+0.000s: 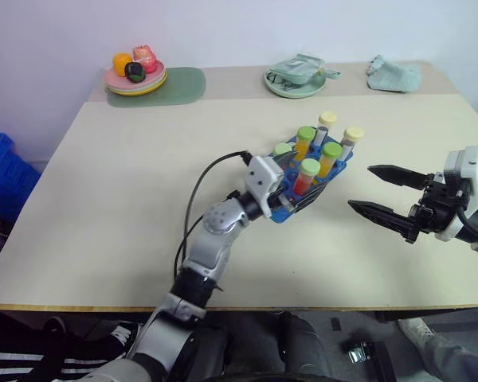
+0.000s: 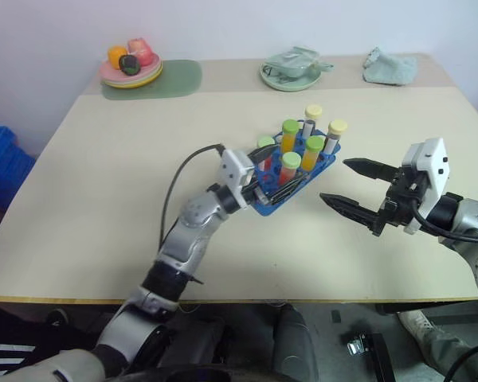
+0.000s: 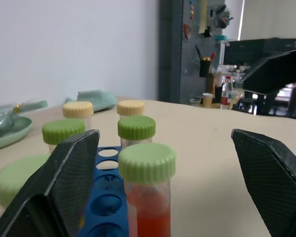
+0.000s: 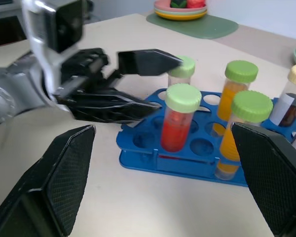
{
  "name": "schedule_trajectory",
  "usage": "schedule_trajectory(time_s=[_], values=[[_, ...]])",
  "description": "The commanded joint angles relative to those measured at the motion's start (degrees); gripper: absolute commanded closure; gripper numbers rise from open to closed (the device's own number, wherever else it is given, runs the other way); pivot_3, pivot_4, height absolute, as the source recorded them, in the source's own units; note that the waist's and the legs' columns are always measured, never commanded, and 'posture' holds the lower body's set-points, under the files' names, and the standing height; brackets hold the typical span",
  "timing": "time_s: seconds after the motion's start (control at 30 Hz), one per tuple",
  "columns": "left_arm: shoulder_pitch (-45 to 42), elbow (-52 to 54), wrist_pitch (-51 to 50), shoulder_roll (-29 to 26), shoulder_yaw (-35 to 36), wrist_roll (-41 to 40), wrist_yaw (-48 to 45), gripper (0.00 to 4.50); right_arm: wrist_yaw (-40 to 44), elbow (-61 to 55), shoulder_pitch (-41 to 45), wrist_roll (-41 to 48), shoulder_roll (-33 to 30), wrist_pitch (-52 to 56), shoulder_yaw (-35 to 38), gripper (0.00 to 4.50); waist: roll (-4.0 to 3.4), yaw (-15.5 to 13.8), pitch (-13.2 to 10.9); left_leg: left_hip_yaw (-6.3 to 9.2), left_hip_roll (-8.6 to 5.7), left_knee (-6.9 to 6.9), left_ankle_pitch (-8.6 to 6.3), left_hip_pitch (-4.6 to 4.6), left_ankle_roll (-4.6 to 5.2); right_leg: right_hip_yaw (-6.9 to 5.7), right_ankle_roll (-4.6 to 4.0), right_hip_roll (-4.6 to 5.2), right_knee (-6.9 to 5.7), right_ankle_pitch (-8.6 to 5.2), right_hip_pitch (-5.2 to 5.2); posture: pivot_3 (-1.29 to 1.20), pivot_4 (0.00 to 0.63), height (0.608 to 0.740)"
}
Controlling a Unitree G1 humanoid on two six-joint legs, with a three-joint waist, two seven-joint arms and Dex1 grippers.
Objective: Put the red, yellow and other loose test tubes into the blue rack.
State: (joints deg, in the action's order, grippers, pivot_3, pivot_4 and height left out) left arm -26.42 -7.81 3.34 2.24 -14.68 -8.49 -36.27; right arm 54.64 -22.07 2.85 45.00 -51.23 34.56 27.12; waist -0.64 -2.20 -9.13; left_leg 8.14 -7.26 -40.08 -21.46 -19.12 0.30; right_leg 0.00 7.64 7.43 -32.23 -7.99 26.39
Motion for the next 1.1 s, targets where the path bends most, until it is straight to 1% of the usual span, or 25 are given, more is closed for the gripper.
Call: schedule_trajectory(time_s=[0.03, 0.13, 0.2, 0.3, 0.37, 0.47, 0.6, 0.7, 0.83, 0.9, 0.97, 1.1], values=[[3.44, 12.7, -5.79, -4.92, 0.2, -2.11, -1.84, 0.02, 1.41, 1.58, 1.7, -1.09, -0.34, -2.18, -0.59, 0.0, -0.01, -0.07, 0.01, 0.01, 0.02, 0.0, 0.0, 0.01, 0.0, 0.01, -0.01, -0.02, 0.0, 0.01, 0.0, 0.0, 0.15, 0.74], [6.75, 21.04, -11.39, -9.92, 1.42, -4.3, -2.3, 0.02, 3.04, 4.11, 3.09, -2.44, -0.35, -3.83, -1.96, 0.0, -0.03, -0.12, 0.01, 0.01, 0.04, 0.0, 0.0, 0.01, 0.0, 0.04, -0.05, -0.04, 0.0, 0.03, 0.0, 0.0, 0.15, 0.74], [8.37, 25.22, -14.95, -14.09, 3.89, -7.26, -3.71, 0.02, 3.74, 5.32, 4.32, -2.74, -0.35, -4.55, -2.54, 0.0, -0.02, -0.16, 0.01, 0.01, 0.03, -0.01, 0.0, 0.0, 0.0, 0.04, -0.06, -0.04, 0.01, 0.04, 0.0, 0.0, 0.15, 0.74], [9.48, 28.62, -18.44, -20.03, 8.43, -12.6, -6.97, 0.02, 5.97, 7.77, 5.55, -3.54, -0.84, -6.31, -2.85, 0.0, -0.03, -0.08, 0.02, 0.01, 0.06, 0.0, 0.0, 0.02, 0.0, 0.04, -0.06, -0.05, 0.0, 0.04, 0.01, 0.0, 0.15, 0.74], [10.26, 29.19, -19.22, -24.87, 12.01, -15.22, -10.07, 0.02, 7.73, 9.66, 5.94, -4.66, -1.34, -7.73, -3.26, 0.0, -0.04, 0.01, 0.02, 0.02, 0.07, 0.01, -0.01, 0.03, 0.0, 0.04, -0.07, -0.06, 0.0, 0.03, 0.01, 0.0, 0.15, 0.74], [11.58, 28.96, -22.76, -31.38, 17.03, -21.42, -15.01, 0.02, 8.53, 11.42, 6.37, -4.6, -0.63, -8.46, -3.18, 0.0, -0.05, 0.04, 0.02, 0.02, 0.09, 0.04, -0.01, 0.04, -0.01, 0.05, -0.07, -0.09, 0.0, 0.03, 0.04, 0.0, 0.15, 0.74], [12.18, 26.76, -21.8, -38.21, 22.0, -23.33, -20.19, 0.02, 9.36, 14.21, 5.39, -8.7, 0.46, -14.25, -3.83, 0.0, -0.04, -0.09, 0.01, 0.02, 0.09, 0.03, -0.01, 0.03, 0.0, 0.05, -0.08, -0.09, 0.01, 0.03, 0.03, 0.0, 0.15, 0.74], [12.83, 23.63, -20.17, -42.25, 25.63, -24.59, -24.74, 0.02, 10.3, 14.9, 4.58, -9.94, -0.39, -15.71, -3.28, 0.0, -0.06, 0.05, 0.01, 0.02, 0.1, 0.06, -0.02, 0.04, 0.0, 0.05, -0.08, -0.09, 0.0, 0.03, 0.05, 0.0, 0.15, 0.74], [12.01, 18.35, -18.91, -45.72, 28.61, -25.92, -29.72, 0.02, 12.27, 16.03, 2.91, -10.72, -1.79, -16.7, -1.7, 0.0, -0.06, -0.01, 0.0, 0.01, 0.12, 0.08, -0.02, 0.04, -0.01, 0.05, -0.1, -0.11, 0.01, 0.04, 0.06, 0.0, 0.15, 0.74], [11.28, 15.74, -18.17, -46.6, 29.27, -25.82, -30.95, 0.02, 12.47, 16.66, 2.9, -11.08, -2.12, -17.12, -1.53, 0.0, -0.07, 0.05, 0.0, 0.01, 0.12, 0.08, -0.02, 0.03, -0.01, 0.05, -0.1, -0.11, 0.0, 0.04, 0.07, 0.0, 0.15, 0.74], [10.77, 14.15, -16.68, -46.09, 29.03, -25.24, -31.34, 0.02, 12.48, 17.68, 3.7, -11.54, -2.27, -17.67, -2.01, 0.0, -0.06, 0.06, 0.0, 0.01, 0.12, 0.08, -0.02, 0.05, -0.01, 0.05, -0.1, -0.11, 0.01, 0.04, 0.06, 0.0, 0.15, 0.74], [11.49, 14.4, -15.76, -44.98, 28.6, -25.53, -31.37, 0.02, 12.31, 19.34, 6.32, -12.33, -2.27, -18.19, -3.3, 0.0, -0.07, 0.1, 0.0, 0.01, 0.13, 0.08, -0.02, 0.03, -0.01, 0.05, -0.1, -0.11, 0.01, 0.05, 0.08, 0.0, 0.15, 0.74]])
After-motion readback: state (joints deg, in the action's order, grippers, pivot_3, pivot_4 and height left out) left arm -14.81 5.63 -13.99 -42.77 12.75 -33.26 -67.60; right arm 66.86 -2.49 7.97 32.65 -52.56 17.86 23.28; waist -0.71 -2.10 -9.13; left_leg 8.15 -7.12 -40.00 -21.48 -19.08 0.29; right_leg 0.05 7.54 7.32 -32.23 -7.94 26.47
